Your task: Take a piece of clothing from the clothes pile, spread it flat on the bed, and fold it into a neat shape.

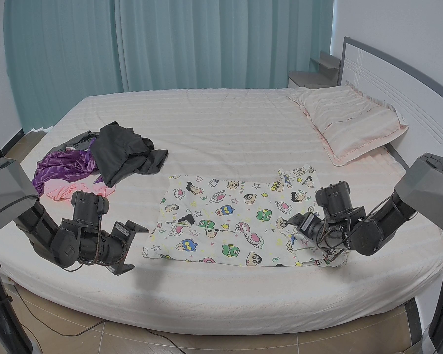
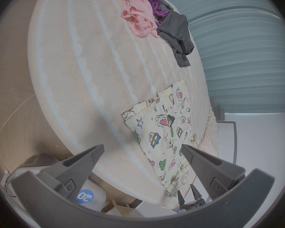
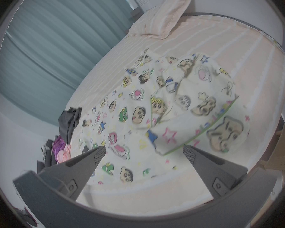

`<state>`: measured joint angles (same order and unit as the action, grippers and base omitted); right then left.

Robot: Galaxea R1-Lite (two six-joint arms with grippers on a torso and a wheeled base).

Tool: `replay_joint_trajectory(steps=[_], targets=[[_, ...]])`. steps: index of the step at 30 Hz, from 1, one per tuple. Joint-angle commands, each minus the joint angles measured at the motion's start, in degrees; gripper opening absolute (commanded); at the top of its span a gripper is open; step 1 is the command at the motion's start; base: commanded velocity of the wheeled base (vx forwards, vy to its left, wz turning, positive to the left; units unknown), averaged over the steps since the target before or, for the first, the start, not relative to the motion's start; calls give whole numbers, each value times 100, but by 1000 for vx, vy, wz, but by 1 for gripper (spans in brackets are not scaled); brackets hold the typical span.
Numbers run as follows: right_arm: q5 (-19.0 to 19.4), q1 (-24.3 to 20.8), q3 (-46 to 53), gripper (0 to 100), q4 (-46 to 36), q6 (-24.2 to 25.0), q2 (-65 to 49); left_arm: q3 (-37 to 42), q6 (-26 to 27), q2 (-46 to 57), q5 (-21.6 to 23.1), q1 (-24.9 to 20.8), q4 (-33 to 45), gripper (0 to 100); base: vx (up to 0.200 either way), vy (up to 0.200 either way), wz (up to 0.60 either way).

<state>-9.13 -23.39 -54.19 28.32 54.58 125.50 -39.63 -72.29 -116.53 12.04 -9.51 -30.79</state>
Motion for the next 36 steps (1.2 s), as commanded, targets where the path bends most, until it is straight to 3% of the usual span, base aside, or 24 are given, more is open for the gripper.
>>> replay_joint_trajectory(steps=[1, 6, 17, 25, 30, 36], targets=[[17, 582, 189, 100, 446, 0, 238, 17, -4, -10, 0, -7, -6, 100, 0, 0, 0], [17, 924, 277, 100, 816, 0, 651, 26, -4, -1, 0, -25, -6, 100, 0, 0, 0], [17, 959, 435, 100, 1246, 53, 1134, 26, -4, -1, 0, -25, -6, 100, 0, 0, 0], [-36, 1012, 462, 100, 1571, 211, 458, 26, -4, -1, 0, -25, -6, 100, 0, 0, 0], [-124, 959, 936, 100, 1571, 211, -404, 34, -57, 43, 8, -25, -6, 100, 0, 0, 0], [-63, 995, 1358, 100, 1615, 264, -667, 70, -83, 51, 44, -25, -14, 100, 0, 0, 0]])
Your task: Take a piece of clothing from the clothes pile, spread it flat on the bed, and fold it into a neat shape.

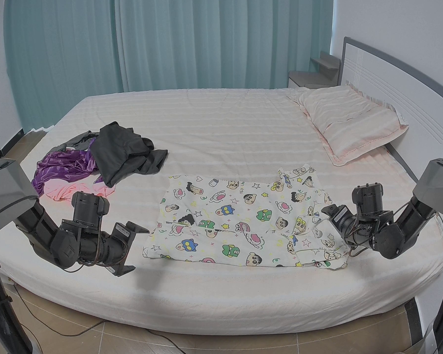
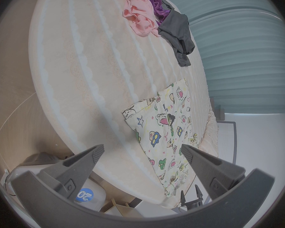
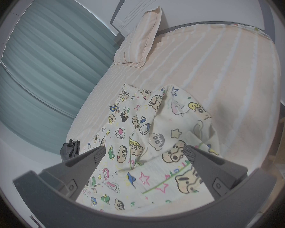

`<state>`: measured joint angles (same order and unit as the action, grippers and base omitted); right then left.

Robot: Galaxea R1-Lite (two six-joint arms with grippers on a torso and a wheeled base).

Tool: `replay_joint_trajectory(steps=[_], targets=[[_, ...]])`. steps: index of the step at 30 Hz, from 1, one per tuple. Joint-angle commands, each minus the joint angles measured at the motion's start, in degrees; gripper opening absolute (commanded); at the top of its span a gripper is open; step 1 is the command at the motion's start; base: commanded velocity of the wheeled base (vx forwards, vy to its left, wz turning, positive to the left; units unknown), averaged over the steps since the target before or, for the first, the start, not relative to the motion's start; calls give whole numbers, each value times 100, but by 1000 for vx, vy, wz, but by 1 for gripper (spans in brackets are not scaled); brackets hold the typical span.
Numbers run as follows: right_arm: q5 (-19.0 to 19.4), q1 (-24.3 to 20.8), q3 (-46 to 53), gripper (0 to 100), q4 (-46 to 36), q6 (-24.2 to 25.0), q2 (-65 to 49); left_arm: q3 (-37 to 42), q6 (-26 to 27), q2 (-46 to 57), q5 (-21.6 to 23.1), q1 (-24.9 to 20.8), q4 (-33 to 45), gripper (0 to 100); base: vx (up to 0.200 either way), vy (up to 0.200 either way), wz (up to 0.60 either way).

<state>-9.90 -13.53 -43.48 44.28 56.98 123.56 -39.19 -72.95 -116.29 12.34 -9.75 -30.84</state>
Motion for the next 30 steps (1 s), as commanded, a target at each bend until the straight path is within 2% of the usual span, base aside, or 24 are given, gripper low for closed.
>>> replay_joint_trajectory(steps=[1, 7, 15, 30], targets=[[14, 0, 341, 100, 64, 41, -465, 52, -18, 27, 23, 0, -124, 100, 200, 0, 0], [6, -141, 683, 100, 512, 173, -447, 281, -18, 18, 14, 0, -554, 100, 200, 0, 0], [-3, -255, 842, 100, 881, 138, -526, 281, -18, 1, 14, 0, -563, 100, 200, 0, 0], [6, -246, 965, 100, 899, 200, -456, 289, -18, -26, -21, 0, -713, 100, 0, 0, 0]])
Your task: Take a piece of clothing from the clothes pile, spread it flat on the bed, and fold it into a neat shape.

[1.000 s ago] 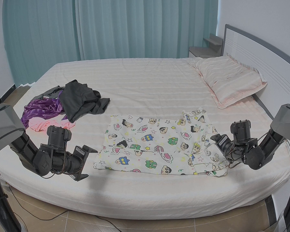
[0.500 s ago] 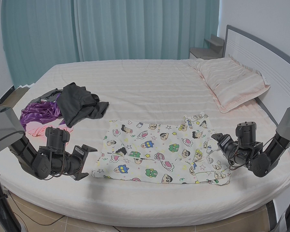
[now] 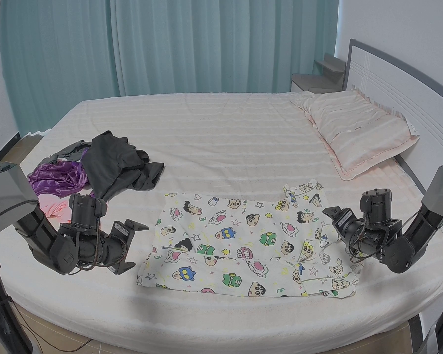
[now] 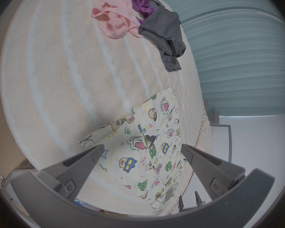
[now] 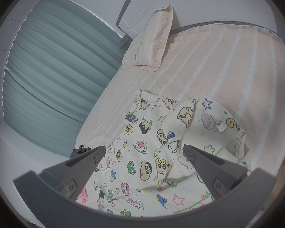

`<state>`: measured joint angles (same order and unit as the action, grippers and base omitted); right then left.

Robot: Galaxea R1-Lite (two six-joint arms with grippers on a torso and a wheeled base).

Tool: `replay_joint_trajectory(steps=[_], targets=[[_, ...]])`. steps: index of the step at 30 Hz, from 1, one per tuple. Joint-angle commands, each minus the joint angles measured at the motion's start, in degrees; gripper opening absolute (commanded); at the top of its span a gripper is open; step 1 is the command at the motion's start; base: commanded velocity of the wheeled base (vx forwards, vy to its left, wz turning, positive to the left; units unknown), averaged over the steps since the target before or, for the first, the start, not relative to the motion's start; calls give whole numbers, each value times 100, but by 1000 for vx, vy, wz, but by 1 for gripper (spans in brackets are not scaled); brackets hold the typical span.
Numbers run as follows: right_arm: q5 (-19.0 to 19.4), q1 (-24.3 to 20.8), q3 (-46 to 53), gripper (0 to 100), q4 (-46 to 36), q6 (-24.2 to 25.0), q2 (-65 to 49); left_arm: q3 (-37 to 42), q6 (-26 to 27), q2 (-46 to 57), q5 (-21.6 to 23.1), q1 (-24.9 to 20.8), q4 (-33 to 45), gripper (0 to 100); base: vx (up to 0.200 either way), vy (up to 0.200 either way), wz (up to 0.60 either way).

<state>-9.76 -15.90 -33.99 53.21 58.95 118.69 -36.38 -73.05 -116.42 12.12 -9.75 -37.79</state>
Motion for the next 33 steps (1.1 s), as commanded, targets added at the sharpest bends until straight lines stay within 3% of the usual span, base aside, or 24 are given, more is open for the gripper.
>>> replay_joint_trajectory(steps=[1, 12, 21, 30, 33], targets=[[1, -10, 24, 100, 5, 11, 14, 8, -8, -12, 1, 0, -18, 100, 0, -200, 0], [1, -19, 41, 100, 5, 2, 5, 8, 1, -12, 1, -9, -18, 100, 0, -200, 0], [1, -19, 50, 100, 5, 2, 5, 43, -8, -3, 1, -9, -35, 100, 0, 0, 0], [1, -28, 50, 100, 5, -15, 23, 52, -8, -3, 1, -9, -106, 100, 200, 0, 0], [1, -36, 50, 100, 5, -15, 32, 52, -8, -12, 1, -9, -106, 100, 0, 0, 0]])
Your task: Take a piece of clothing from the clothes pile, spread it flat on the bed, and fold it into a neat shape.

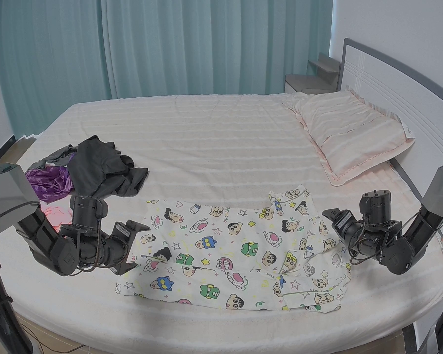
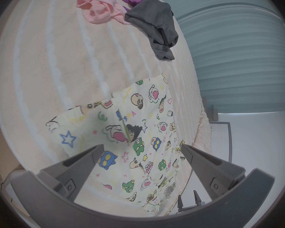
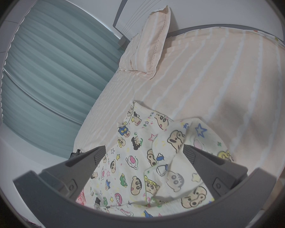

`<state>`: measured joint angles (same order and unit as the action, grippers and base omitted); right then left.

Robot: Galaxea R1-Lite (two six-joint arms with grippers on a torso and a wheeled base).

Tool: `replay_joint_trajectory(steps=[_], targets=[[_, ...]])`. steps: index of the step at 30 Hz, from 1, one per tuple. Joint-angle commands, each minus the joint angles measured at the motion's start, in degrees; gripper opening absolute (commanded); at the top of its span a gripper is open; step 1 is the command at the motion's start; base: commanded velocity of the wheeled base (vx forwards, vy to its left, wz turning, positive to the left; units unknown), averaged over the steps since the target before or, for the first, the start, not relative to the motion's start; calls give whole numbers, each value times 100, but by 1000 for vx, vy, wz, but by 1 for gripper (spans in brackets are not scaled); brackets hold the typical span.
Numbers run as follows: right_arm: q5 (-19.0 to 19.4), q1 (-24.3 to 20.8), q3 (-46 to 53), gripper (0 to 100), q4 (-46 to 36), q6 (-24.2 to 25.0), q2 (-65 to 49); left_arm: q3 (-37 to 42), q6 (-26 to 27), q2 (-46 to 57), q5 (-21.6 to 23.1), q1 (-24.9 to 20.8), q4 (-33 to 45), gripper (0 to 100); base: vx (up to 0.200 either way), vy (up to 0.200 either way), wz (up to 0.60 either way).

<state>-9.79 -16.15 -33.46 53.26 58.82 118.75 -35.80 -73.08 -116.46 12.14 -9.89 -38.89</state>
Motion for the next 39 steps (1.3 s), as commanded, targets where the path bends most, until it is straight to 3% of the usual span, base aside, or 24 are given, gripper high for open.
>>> replay_joint_trajectory(steps=[1, 12, 16, 22, 32, 39], targets=[[3, -11, -2, 100, 0, -2, 26, -6, -4, -9, -1, 4, 4, 100, 0, 0, 0], [12, -20, -2, 100, -9, -11, 43, -102, 31, 9, -28, 39, -5, 100, 0, 0, 0], [12, -46, -2, 100, -9, -28, 43, -146, 110, 176, -432, 75, -260, 100, 0, 0, 0], [12, -46, -2, 100, -9, -37, 43, -164, 787, 264, -660, 189, -488, 100, 0, 0, 0], [12, -46, -20, 100, -9, -46, 149, -638, 963, -9, -643, 347, -427, 100, 0, 0, 0], [12, -46, -46, 100, -9, -116, 263, -893, 1666, -474, -599, 373, -418, 100, 0, 0, 0]])
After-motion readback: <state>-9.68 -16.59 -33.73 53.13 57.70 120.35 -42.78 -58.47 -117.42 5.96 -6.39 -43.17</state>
